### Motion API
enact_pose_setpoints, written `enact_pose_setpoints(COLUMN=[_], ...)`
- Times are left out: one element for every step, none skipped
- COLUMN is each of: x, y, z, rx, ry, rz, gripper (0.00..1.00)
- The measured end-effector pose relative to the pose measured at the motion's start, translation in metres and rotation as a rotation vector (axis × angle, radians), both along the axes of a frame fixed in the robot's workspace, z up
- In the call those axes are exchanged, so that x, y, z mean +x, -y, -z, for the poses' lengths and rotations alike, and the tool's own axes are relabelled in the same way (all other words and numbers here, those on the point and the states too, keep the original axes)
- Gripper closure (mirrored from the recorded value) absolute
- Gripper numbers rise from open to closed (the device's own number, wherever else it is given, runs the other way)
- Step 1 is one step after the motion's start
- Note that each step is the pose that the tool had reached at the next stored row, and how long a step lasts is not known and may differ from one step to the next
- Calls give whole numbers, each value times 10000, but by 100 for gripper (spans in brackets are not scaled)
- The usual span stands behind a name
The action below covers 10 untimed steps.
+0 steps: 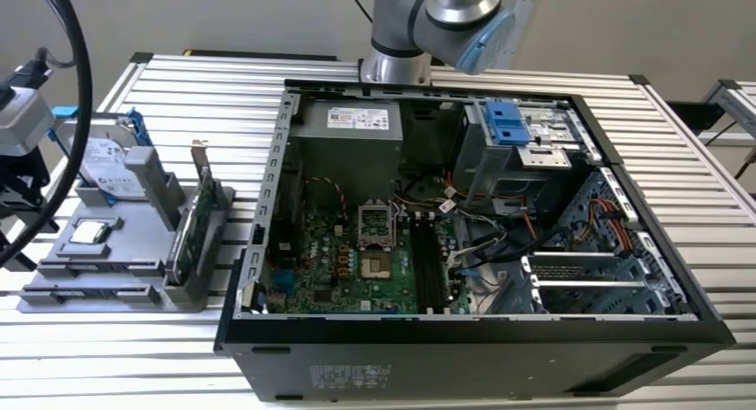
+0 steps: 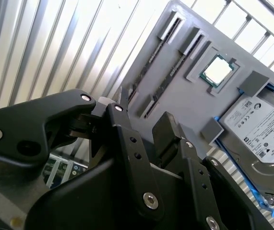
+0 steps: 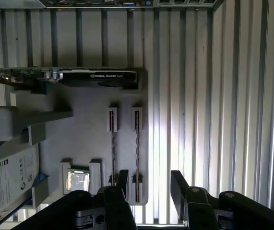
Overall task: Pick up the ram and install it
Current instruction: 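Pick up the ram and move it above insertion slot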
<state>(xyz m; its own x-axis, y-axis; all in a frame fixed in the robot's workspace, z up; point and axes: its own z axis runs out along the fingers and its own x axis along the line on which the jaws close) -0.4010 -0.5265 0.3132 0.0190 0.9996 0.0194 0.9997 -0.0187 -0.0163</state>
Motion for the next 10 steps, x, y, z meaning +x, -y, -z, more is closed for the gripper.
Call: enact_pose_setpoints(x=[0,0,0,0,0,0,0,0,0,0], y=[0,0,0,0,0,0,0,0,0,0], z=[4,7,11,15,18,22,26,29,33,36], rx=[0,0,-1,0,-1,0,0,0,0,0], ry=[-2,-4,-6,-6,-8,-9,-11,-13,-14,-16], rz=[0,0,0,0,0,0,0,0,-1,0], gripper=[0,0,0,0,0,0,0,0,0,0])
